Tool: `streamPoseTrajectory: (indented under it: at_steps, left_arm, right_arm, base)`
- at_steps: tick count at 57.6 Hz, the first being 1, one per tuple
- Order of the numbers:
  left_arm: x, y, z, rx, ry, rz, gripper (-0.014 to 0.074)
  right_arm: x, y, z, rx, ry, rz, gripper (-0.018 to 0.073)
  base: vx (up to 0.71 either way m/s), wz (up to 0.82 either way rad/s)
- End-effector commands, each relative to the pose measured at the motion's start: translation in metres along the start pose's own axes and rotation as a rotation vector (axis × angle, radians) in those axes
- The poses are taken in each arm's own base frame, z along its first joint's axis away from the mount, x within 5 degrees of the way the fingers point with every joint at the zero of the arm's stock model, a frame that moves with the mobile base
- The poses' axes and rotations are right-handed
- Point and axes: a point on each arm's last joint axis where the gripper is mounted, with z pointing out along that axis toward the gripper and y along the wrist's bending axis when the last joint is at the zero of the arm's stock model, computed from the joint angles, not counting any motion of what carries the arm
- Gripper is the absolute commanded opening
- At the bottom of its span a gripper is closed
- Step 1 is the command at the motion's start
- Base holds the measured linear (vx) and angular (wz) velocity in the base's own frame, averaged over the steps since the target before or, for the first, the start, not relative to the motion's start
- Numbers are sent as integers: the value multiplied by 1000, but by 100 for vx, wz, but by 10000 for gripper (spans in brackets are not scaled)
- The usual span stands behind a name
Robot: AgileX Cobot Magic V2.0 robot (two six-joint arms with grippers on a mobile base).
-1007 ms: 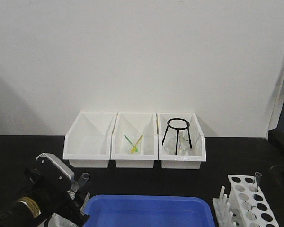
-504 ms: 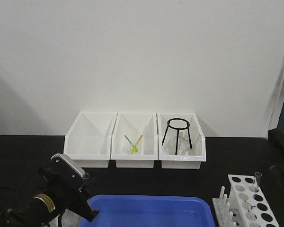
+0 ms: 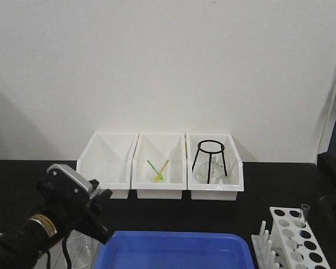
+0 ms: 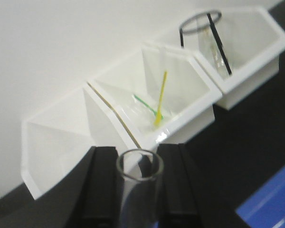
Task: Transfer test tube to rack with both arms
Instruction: 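Close the left gripper on the test tube and lift it up, then bring the held tube toward the right gripper and grasp it there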
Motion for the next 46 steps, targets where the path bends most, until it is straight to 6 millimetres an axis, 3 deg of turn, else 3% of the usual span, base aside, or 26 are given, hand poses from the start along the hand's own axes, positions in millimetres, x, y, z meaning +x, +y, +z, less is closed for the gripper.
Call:
streamPoseTrajectory:
  at_steps: [1,11,17,33,46]
  left_arm:
    - [-69,22,-27,-69,-207,-78,-8]
    - [-134,37,-60,-53,-200,-189,-8]
    - [-161,23,-73,16,-231,-182,-8]
    - [-191,-48,-90,314,-320,-281,-8]
    - [-205,-84,-105,458,-368,-291,-7]
  right_arm:
    - [-19,-4,-2,18,-122,-1,523]
    - [-19,2,3,-19,-120,63,523]
    - [-15,25,15,-141,-94,75,523]
    - [-13,96,28,-451,-90,66,523]
    - [-19,114,23,-532,-146,124,523]
  base:
    - [0,0]
    - [0,0]
    - [0,0]
    - [0,0]
    - [0,0]
